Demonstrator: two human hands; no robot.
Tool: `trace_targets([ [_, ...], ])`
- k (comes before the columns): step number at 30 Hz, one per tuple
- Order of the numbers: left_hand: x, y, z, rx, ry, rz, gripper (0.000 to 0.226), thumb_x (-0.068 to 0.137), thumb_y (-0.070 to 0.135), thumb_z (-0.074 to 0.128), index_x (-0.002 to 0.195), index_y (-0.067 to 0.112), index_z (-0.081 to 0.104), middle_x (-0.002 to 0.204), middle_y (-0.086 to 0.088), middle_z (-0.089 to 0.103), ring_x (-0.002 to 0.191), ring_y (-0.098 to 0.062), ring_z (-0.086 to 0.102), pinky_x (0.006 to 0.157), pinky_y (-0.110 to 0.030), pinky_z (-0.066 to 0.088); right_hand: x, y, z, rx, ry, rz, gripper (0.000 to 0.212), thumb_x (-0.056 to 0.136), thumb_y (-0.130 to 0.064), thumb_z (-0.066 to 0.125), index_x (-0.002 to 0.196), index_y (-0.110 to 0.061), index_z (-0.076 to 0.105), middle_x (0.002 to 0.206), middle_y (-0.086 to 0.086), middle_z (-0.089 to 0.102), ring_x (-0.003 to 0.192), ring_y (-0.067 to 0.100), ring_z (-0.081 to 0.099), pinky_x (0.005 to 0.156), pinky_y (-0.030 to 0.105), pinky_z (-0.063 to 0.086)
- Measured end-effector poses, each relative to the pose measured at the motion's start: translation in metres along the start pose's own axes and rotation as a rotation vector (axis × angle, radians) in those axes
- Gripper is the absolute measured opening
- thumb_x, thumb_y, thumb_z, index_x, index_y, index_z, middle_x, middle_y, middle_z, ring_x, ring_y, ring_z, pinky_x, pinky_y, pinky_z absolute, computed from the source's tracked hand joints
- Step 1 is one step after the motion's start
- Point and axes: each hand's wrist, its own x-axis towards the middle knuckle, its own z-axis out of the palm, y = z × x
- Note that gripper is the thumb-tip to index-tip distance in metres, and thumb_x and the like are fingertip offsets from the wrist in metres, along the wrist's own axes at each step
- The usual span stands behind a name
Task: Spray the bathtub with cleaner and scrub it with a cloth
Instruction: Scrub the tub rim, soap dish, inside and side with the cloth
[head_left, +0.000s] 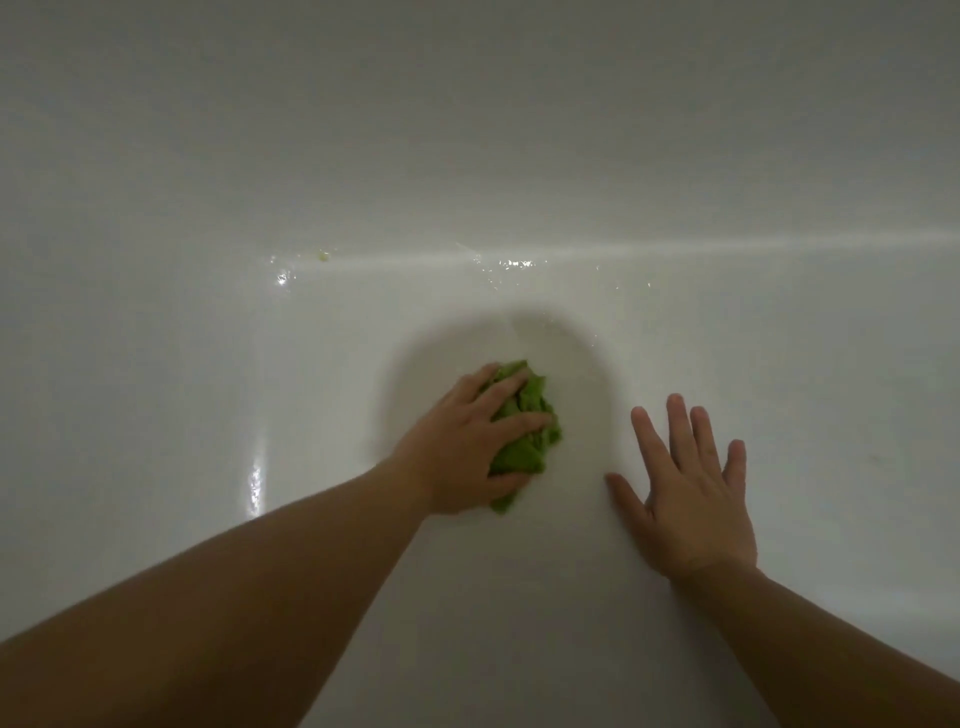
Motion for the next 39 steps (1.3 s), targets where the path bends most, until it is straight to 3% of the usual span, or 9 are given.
trace_targets([
  [7,-0.038,-0.084,-0.013,-0.081,0.222,-0.488,0.069,0.089,0.063,0.061,0.149,0.034,0.045,0.163,-0.016,0.029,0.146,-0.047,0.027,0.121,-0.058,0.027,0.004,-0.003,-0.001,0.004,0.012,0.028,0.082,0.090,-0.080,-0.010,0.161,-0.039,-0.014,0.168,0.000,-0.029,0.154,0.023,-0.028,0.126,0.058,-0.004],
  [13,0.010,-0.143,-0.051,-0.136,0.399,-0.986,0.091,0.097,0.066,0.047,0.164,0.019,0.008,0.167,-0.029,-0.006,0.155,-0.046,-0.005,0.126,-0.058,0.004,0.023,-0.005,-0.002,-0.019,0.050,0.037,0.086,0.090,-0.081,-0.006,0.161,-0.034,-0.019,0.167,0.000,-0.031,0.153,0.025,-0.029,0.126,0.058,-0.006],
  [17,0.045,-0.098,-0.039,-0.199,0.436,-0.767,0.086,0.094,0.058,0.056,0.160,0.011,0.027,0.164,-0.029,0.018,0.150,-0.047,0.020,0.125,-0.052,0.019,0.030,-0.006,-0.003,-0.031,0.048,0.036,0.088,0.090,-0.083,-0.005,0.160,-0.033,-0.021,0.167,0.001,-0.031,0.153,0.025,-0.029,0.125,0.058,-0.008],
  [23,-0.004,-0.002,0.007,-0.112,0.105,-0.076,0.074,0.086,0.066,0.059,0.147,0.027,0.050,0.161,-0.017,0.034,0.147,-0.042,0.032,0.121,-0.051,0.031,0.029,0.000,-0.006,-0.011,0.044,0.020,0.085,0.094,-0.080,0.004,0.163,-0.033,-0.014,0.168,0.000,-0.028,0.154,0.022,-0.029,0.126,0.058,-0.004],
  [26,-0.025,-0.044,0.003,-0.020,0.187,-0.167,0.073,0.085,0.066,0.058,0.147,0.028,0.048,0.158,-0.019,0.038,0.142,-0.042,0.038,0.115,-0.058,0.037,0.031,0.004,-0.007,0.001,0.038,0.008,0.085,0.091,-0.082,-0.001,0.161,-0.036,-0.017,0.168,-0.001,-0.028,0.154,0.022,-0.029,0.126,0.057,-0.007],
  [30,0.003,-0.100,-0.025,-0.100,0.407,-0.802,0.074,0.094,0.064,0.051,0.155,0.026,0.035,0.161,-0.023,0.027,0.145,-0.044,0.027,0.120,-0.056,0.027,0.035,0.008,-0.010,0.029,0.058,-0.026,0.082,0.093,-0.080,0.000,0.161,-0.037,-0.016,0.169,-0.001,-0.025,0.154,0.021,-0.027,0.126,0.057,-0.008],
  [32,0.041,-0.096,-0.036,-0.169,0.467,-0.946,0.074,0.095,0.065,0.049,0.158,0.031,0.029,0.165,-0.019,0.018,0.149,-0.042,0.019,0.124,-0.052,0.020,0.037,0.011,-0.011,0.040,0.067,-0.041,0.079,0.094,-0.078,0.001,0.160,-0.039,-0.019,0.169,-0.002,-0.026,0.154,0.021,-0.028,0.126,0.056,-0.009],
  [34,0.073,-0.075,-0.040,-0.219,0.474,-0.858,0.073,0.093,0.062,0.054,0.157,0.037,0.030,0.168,-0.013,0.014,0.152,-0.038,0.016,0.125,-0.050,0.019,0.039,0.014,-0.010,0.052,0.090,-0.068,0.076,0.097,-0.075,0.004,0.161,-0.039,-0.017,0.169,-0.003,-0.024,0.155,0.020,-0.026,0.126,0.055,-0.009],
  [39,0.034,0.021,0.003,-0.165,0.240,-0.233,0.067,0.083,0.059,0.066,0.143,0.033,0.056,0.159,-0.016,0.036,0.144,-0.043,0.032,0.116,-0.054,0.036,0.035,0.033,-0.007,0.051,0.080,-0.132,0.074,0.100,-0.071,0.015,0.163,-0.040,-0.008,0.171,-0.004,-0.018,0.156,0.017,-0.022,0.127,0.053,-0.005],
])
